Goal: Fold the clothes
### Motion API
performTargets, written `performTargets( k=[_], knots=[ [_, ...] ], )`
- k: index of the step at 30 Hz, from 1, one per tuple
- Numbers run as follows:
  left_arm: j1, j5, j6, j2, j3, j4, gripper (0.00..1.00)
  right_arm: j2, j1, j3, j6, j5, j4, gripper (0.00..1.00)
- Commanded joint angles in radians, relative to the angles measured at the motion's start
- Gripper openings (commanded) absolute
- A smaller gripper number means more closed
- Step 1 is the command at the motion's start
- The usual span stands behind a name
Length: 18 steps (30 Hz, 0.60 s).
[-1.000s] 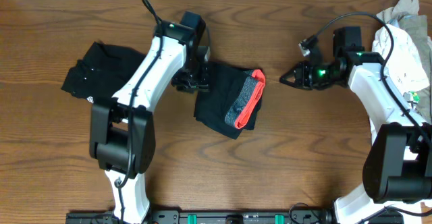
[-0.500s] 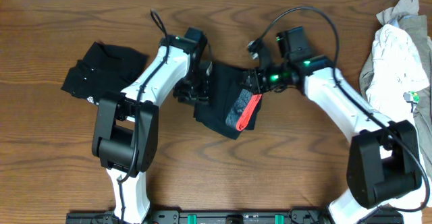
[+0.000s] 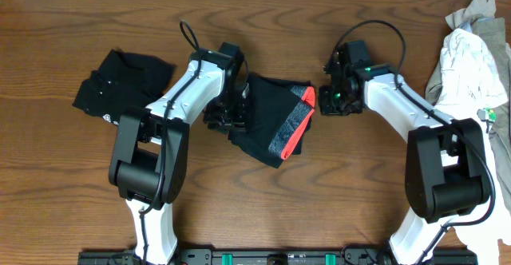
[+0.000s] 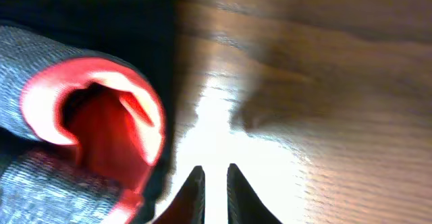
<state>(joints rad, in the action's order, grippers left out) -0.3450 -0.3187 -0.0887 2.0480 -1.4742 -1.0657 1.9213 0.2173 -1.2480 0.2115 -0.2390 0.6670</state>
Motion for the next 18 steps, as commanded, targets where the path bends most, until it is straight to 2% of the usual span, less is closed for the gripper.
performTargets(
  k=[1,5,7,10,14,18],
  knots=[
    [0.027,-0.005,0.002,-0.035,-0.025,-0.038,0.54,-0.033,-0.031,-0.001,-0.018,-0.055,0.021,0.13],
    [0.066,-0.006,0.002,-0.115,-0.041,-0.036,0.62,-0.081,-0.07,-0.001,-0.019,-0.091,0.053,0.14],
    [0.083,-0.007,0.002,-0.148,-0.041,-0.01,0.75,-0.101,-0.084,-0.001,-0.03,-0.113,0.069,0.17],
    [0.093,-0.021,0.002,-0.154,-0.039,0.049,0.97,-0.119,-0.094,-0.001,-0.035,-0.118,0.091,0.26],
    [0.089,-0.162,0.002,-0.105,-0.011,0.153,0.98,-0.121,-0.093,-0.001,-0.045,-0.118,0.108,0.48],
    [0.086,-0.304,0.002,-0.002,-0.006,0.223,0.98,-0.121,-0.092,-0.001,-0.045,-0.121,0.129,0.54]
  ],
)
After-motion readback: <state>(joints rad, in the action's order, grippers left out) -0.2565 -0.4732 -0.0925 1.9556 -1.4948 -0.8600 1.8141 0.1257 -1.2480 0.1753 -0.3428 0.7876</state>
